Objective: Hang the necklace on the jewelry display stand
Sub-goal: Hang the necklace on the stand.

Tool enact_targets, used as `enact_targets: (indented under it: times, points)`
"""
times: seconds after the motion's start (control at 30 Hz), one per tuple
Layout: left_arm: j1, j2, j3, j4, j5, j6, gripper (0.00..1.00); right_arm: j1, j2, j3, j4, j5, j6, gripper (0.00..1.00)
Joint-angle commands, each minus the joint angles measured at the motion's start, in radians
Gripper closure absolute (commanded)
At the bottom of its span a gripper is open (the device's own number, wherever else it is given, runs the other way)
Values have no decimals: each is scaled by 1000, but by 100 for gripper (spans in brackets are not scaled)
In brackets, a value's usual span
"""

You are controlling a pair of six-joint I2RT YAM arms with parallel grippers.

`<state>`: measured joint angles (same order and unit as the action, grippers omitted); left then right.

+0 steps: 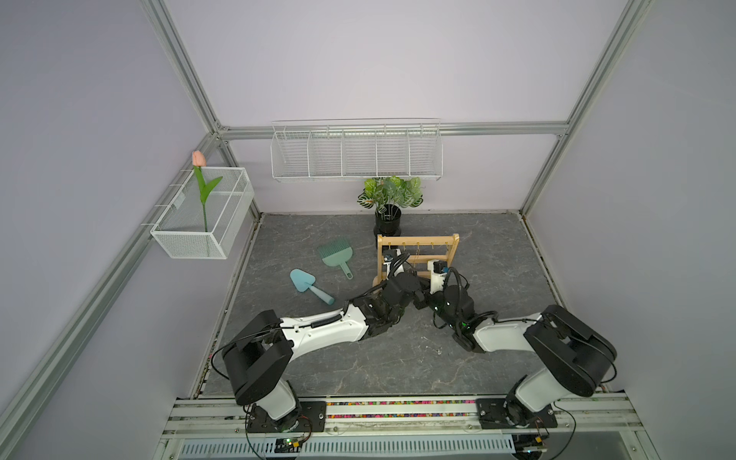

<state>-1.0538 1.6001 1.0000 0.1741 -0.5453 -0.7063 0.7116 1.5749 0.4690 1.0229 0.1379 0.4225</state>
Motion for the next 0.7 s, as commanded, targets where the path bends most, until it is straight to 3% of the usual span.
enact_targets:
  times: [0.0,0.67]
  points:
    - [3,-25,-12,-1,-18,-20,100,7,-47,-25,57,-29,4,93]
    - [3,-35,-11,-32,-41,-33,100,8,-156,-82,-14,-70,30,93]
